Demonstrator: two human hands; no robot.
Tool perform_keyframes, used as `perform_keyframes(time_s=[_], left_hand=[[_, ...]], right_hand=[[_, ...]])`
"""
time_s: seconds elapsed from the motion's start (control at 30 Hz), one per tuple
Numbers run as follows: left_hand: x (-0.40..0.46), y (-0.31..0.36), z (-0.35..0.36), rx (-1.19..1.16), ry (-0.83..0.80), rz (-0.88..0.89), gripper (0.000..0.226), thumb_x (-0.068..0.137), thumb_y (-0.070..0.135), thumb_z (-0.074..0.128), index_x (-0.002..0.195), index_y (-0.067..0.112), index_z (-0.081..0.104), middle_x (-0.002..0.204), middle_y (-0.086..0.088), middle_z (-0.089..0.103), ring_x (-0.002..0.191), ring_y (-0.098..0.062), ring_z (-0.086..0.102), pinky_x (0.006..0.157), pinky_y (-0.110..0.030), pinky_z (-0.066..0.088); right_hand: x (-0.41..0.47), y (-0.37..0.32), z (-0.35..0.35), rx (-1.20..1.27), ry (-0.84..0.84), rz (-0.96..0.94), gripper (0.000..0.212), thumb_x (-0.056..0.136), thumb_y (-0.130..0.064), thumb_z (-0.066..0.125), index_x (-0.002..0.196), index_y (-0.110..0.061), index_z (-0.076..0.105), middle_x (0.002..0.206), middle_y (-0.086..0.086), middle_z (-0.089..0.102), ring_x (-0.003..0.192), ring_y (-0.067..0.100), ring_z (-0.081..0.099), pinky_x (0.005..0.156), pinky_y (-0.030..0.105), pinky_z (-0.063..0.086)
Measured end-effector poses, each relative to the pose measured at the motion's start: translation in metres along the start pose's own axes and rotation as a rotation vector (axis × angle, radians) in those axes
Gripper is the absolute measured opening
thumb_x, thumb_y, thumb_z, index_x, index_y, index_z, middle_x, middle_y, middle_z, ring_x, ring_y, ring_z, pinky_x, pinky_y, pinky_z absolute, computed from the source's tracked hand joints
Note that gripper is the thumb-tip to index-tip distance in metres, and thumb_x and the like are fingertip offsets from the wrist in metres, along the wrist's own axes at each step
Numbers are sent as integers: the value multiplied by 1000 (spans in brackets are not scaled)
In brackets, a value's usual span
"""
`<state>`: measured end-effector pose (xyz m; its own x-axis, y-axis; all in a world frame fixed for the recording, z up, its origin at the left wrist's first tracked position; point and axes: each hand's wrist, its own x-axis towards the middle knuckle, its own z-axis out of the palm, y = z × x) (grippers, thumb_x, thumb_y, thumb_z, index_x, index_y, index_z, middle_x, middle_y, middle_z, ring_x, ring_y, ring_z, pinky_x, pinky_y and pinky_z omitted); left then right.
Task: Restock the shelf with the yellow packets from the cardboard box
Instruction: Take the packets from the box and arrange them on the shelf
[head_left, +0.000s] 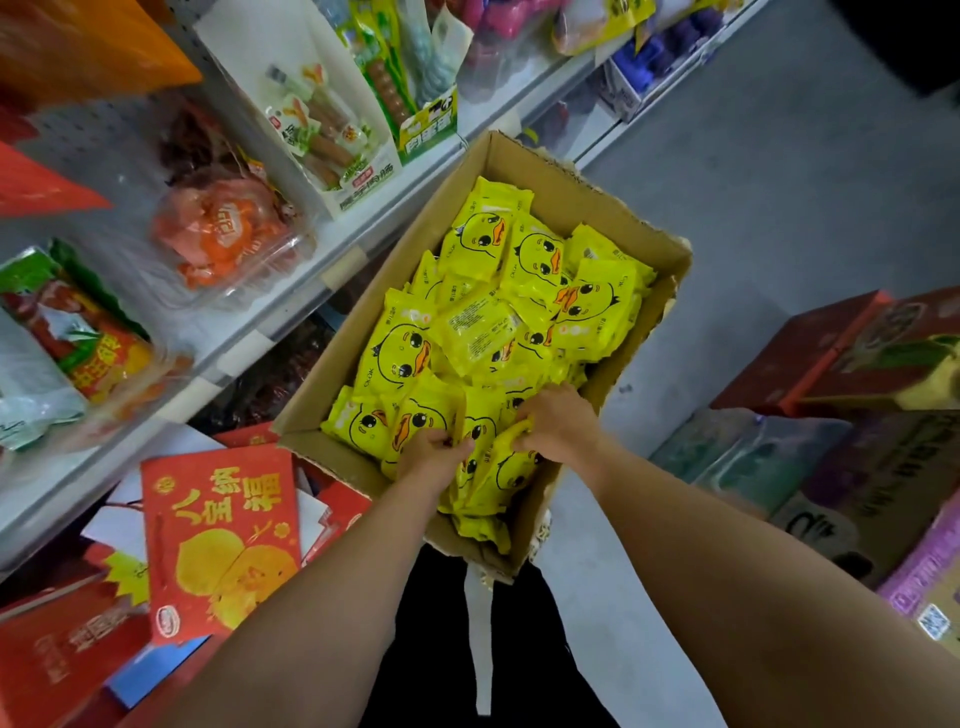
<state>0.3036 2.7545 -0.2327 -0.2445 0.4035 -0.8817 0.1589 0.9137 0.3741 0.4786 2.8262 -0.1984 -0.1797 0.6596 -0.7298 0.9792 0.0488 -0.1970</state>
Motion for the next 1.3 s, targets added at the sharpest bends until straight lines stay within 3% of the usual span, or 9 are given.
perform_keyframes(time_s=[0.2, 0.37, 0.47, 0.53, 0.67, 0.83, 1.0, 1.1, 1.3], left_hand=[[2, -2, 2, 42, 5, 7, 34, 85, 27, 73, 116, 13, 69, 113, -8, 69, 105, -28, 62, 86, -32, 47], [-8, 18, -27, -96, 8, 35, 14, 94, 21, 61, 106, 16, 66, 103, -7, 64, 96, -25, 57, 80, -32, 43], [-9, 28, -49, -154, -36, 45, 9, 93, 28, 60, 102, 26, 63, 117, -6, 65, 106, -26, 60, 96, -47, 48], [-11, 38, -58, -165, -47, 64, 19, 93, 32, 59, 111, 28, 62, 125, -3, 62, 112, -27, 59, 100, -53, 46], [-34, 71, -61, -193, -36, 182, 50, 91, 45, 56, 135, 23, 49, 140, 4, 47, 127, -30, 48, 107, -55, 38], [-99, 135, -44, -301, 15, 220, 55, 101, 40, 46, 150, 18, 33, 155, -6, 33, 139, -33, 35, 112, -51, 29], [-122, 187, -12, -445, 16, 335, 71, 81, 67, 61, 136, 25, 52, 143, -1, 51, 127, -29, 51, 105, -56, 40], [-147, 229, 15, -526, 22, 399, 40, 77, 55, 74, 108, 30, 67, 118, 3, 68, 113, -24, 61, 103, -54, 44], [-203, 310, 47, -609, 28, 564, 38, 82, 21, 76, 118, 17, 64, 108, -3, 74, 101, -24, 69, 96, -50, 51]], right_hand=[[-4, 24, -22, 416, 21, 23, 20, 79, -34, 80, 88, -24, 65, 77, 4, 63, 73, 19, 61, 52, 23, 37], [-13, 48, -43, 881, 38, 109, 16, 78, -36, 82, 78, -25, 71, 74, -10, 71, 71, 6, 67, 73, 25, 57], [-25, 57, -50, 1219, 53, 204, 59, 59, -49, 92, 108, -25, 70, 108, 1, 75, 100, 21, 71, 89, 49, 58], [-36, 58, -62, 1385, 38, 227, 99, 44, -50, 96, 130, -18, 58, 114, 5, 73, 101, 23, 72, 92, 50, 56], [-52, 66, -92, 1566, 61, 174, 119, 40, -37, 99, 142, -6, 43, 114, 10, 73, 99, 25, 73, 90, 45, 58], [-65, 83, -148, 1616, 16, 34, 31, 87, -1, 67, 118, -1, 63, 98, 11, 76, 83, 21, 75, 66, 32, 61], [-46, 117, -212, 1479, -23, -46, 53, 74, -3, 79, 124, -2, 62, 112, 19, 72, 101, 36, 70, 86, 48, 58], [-32, 146, -258, 1437, -4, -27, 44, 76, -4, 77, 118, -3, 63, 98, 14, 76, 83, 29, 74, 66, 35, 60], [-33, 185, -345, 1614, -30, -211, 27, 91, -8, 57, 117, -8, 66, 97, 11, 76, 77, 24, 74, 65, 34, 61]])
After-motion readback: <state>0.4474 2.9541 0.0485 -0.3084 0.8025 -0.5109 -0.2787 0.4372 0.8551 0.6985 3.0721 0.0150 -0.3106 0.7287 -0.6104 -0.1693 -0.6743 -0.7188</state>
